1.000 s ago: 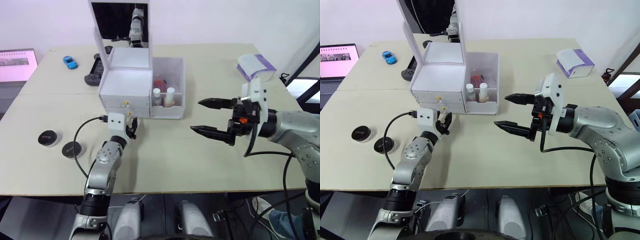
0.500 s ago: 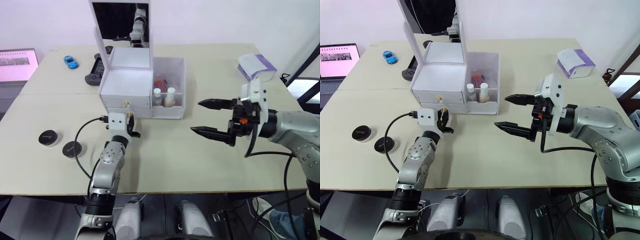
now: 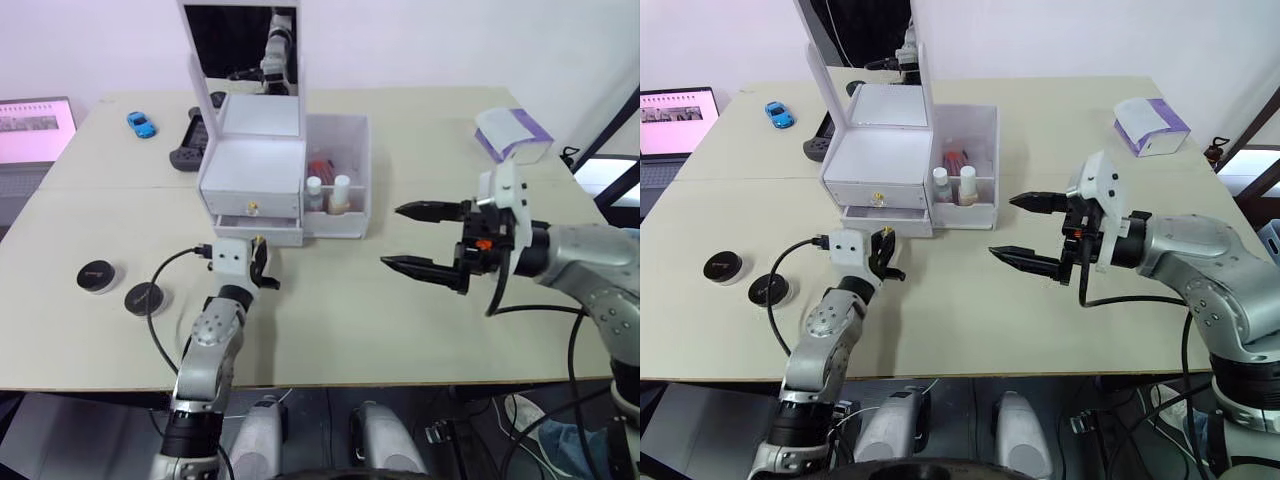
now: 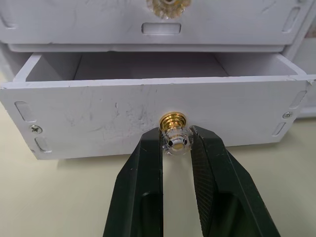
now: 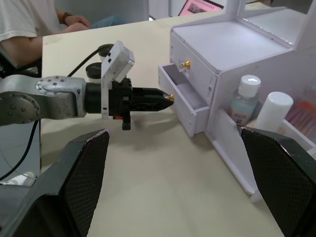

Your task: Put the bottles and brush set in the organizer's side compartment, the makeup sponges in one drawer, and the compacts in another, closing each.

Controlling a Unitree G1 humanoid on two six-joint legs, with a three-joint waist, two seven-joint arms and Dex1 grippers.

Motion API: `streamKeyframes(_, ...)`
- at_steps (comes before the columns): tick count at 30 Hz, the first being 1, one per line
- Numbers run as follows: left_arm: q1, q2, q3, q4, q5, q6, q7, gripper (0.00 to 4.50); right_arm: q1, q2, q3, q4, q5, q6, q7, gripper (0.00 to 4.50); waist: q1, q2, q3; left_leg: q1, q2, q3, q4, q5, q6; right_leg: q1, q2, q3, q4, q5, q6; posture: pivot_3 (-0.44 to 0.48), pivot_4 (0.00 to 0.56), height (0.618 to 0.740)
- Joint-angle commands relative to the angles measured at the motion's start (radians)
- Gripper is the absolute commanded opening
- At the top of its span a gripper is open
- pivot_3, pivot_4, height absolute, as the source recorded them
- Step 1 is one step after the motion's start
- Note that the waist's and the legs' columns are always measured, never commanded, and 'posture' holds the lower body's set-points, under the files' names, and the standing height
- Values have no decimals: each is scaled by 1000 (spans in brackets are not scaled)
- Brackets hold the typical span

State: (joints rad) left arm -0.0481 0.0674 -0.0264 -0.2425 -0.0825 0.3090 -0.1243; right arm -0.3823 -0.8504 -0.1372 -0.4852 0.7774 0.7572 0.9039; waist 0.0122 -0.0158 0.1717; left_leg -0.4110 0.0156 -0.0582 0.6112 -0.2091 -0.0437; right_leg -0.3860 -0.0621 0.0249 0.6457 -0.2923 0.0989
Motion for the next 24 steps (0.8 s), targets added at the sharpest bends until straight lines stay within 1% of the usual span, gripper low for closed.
streamKeyframes(1, 85, 14, -20, -182, -33, 60, -22, 284, -16, -1, 9, 0, -6, -17, 15, 4500, 0, 0, 0, 0, 0, 0, 0, 0, 0, 0, 0, 0, 0, 0, 0, 0, 150, 740)
streamKeyframes(4, 146, 21, -3, -261, -54, 114, -22, 284, -26, 6, 25, 11, -16, -23, 23, 4500, 0, 0, 0, 0, 0, 0, 0, 0, 0, 0, 0, 0, 0, -1, -1, 0, 150, 740)
streamKeyframes(5, 161, 23, -2, -279, -61, 127, -25, 284, -27, 5, 27, 12, -15, -22, 28, 4500, 1, 0, 0, 0, 0, 0, 0, 0, 0, 0, 0, 0, 0, -2, -4, 0, 150, 740)
streamKeyframes(10, 227, 34, -1, -347, -85, 182, -29, 284, -35, 8, 36, 23, -14, -21, 40, 4500, 0, 0, 0, 0, 0, 0, 0, 0, 0, 0, 0, 0, -1, -2, -4, 0, 150, 740)
streamKeyframes(24, 244, 41, -4, -378, -109, 225, -33, 284, -37, 12, 45, 29, -21, -23, 41, 4500, 0, 0, 0, 0, 0, 0, 0, 0, 0, 0, 0, 0, -2, -2, -5, 0, 150, 740)
